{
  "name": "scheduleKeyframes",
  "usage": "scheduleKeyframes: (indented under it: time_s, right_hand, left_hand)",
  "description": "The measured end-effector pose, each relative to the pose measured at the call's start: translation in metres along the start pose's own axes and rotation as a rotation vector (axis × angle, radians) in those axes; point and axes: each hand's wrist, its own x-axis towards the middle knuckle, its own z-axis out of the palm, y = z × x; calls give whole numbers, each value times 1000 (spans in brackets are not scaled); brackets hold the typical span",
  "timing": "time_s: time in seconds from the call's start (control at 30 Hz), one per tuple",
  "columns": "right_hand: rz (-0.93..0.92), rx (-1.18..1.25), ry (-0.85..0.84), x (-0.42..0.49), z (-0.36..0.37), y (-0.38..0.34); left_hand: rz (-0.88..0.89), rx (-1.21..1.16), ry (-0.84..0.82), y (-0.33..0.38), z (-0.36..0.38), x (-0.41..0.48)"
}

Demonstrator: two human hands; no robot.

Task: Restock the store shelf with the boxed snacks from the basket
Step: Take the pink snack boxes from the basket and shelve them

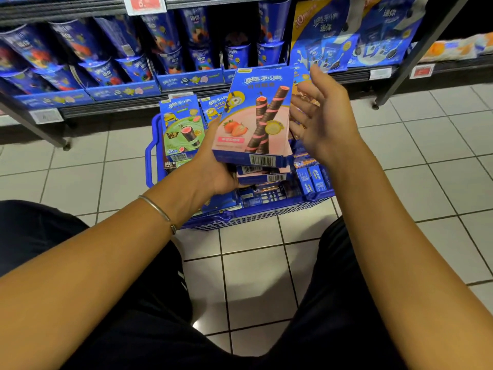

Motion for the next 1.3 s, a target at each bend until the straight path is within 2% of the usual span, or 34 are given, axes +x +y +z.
scheduleKeyframes:
  time_s: [0.13, 0.23, 0.33, 0.43, 0.5, 0.6, 0.73, 0.97, 1.2, 1.3]
  right_hand:
    - [65, -183, 120, 13, -29, 19]
    - [86, -455, 220, 22, -50, 42]
    - [38, -852, 197, 34, -71, 68]
    - [84, -1229, 155, 39, -82, 82]
    - [131, -1399, 155, 41, -84, 89]
    - [100, -1594, 198, 42, -78, 93]
    - [106, -1725, 223, 47, -73, 103]
    - [208, -1859, 151, 58, -68, 110]
    - [216, -1905, 136, 66, -72, 111]
    - [202, -1826, 174, 66, -73, 111]
  left_hand:
    - [-8, 19, 4, 5, 2, -3]
    - [-4, 34, 1, 5, 2, 0]
    - [-8, 15, 27, 6, 3, 0]
    - [2, 30, 35, 5, 4, -2]
    - [5, 47, 43, 4, 6, -5]
    - [11, 36, 56, 3, 9, -6]
    - [4, 43, 98, 2, 13, -9]
    - [-24, 37, 119, -2, 11, -13]
    - [-35, -19, 78, -3, 4, -10]
    - [-26, -9, 106, -1, 3, -13]
